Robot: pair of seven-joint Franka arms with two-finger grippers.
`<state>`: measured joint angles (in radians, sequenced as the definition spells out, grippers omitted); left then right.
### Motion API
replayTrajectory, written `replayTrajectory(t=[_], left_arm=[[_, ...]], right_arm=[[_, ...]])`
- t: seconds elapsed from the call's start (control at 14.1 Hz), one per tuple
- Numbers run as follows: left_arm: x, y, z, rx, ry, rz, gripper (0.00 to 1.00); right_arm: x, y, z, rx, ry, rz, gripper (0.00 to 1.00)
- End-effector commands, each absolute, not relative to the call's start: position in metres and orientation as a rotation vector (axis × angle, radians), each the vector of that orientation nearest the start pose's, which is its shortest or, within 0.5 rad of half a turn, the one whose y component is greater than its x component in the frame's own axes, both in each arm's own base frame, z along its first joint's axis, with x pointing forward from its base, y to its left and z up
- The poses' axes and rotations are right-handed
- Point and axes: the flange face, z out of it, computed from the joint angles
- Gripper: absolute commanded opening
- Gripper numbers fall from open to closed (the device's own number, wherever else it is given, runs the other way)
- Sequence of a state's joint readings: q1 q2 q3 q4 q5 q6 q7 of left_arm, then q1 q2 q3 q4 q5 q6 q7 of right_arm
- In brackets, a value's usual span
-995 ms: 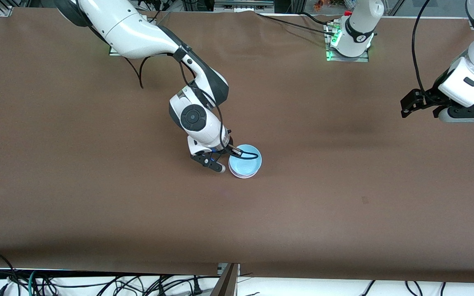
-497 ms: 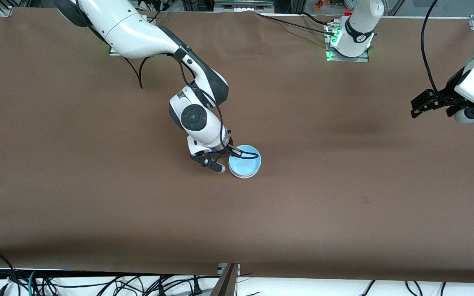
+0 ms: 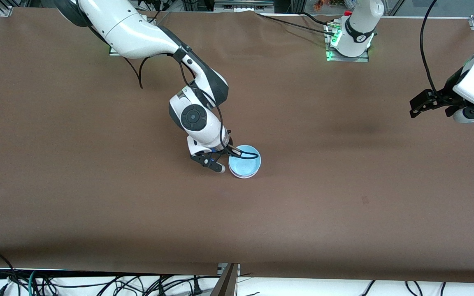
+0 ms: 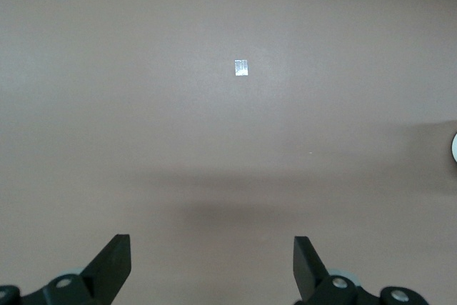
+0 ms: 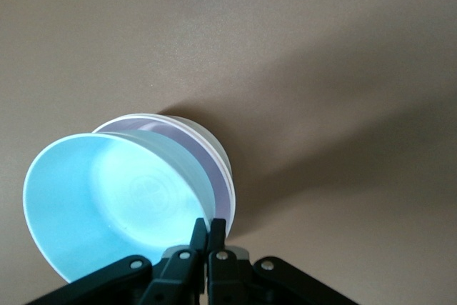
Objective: Stack pink and blue bowls on white bowl
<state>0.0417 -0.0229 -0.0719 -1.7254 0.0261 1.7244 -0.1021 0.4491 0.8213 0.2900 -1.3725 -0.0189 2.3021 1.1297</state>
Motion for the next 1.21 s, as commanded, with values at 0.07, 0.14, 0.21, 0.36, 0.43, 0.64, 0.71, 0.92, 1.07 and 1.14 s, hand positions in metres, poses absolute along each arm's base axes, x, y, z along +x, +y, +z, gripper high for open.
replayTrajectory(t=[0.07,0.14,0.21,0.36,0.43,0.64,0.71,0.92,1.07,1.14], left_arm=[[0.551,-0.013,0.580,-3.138,-0.084,-0.053,1.00],[0.552,-0.013,0.580,-3.139,-0.084,-0.055,1.00],[0.552,-0.014,0.579,-3.139,-0.082,-0.053,1.00],[0.553,-0.015,0.578,-3.139,-0.080,-0.051,1.00],[0.553,-0.015,0.578,-3.139,-0.079,-0.051,1.00],[0.553,-0.016,0.578,-3.139,-0.077,-0.051,1.00],[0.553,-0.016,0.578,-3.139,-0.077,-0.051,1.00],[0.552,-0.018,0.578,-3.139,-0.072,-0.048,1.00],[0.552,-0.018,0.578,-3.139,-0.072,-0.048,1.00],[0.552,-0.018,0.578,-3.139,-0.072,-0.046,1.00]], right_arm=[[0.589,0.471,0.250,-2.835,0.691,0.075,1.00],[0.590,0.469,0.252,-2.836,0.688,0.070,1.00],[0.593,0.467,0.255,-2.836,0.690,0.068,1.00],[0.601,0.456,0.269,-2.837,0.695,0.056,1.00],[0.607,0.442,0.276,-2.868,0.678,0.069,1.00],[0.629,0.386,0.308,-2.987,0.427,0.127,1.00],[0.641,0.354,0.336,-3.015,0.300,0.124,1.00],[0.656,0.260,0.378,-3.078,-0.057,0.257,1.00],[0.659,0.209,0.405,-3.078,-0.194,0.312,1.00],[0.657,0.191,0.431,-3.108,-0.221,0.289,1.00]])
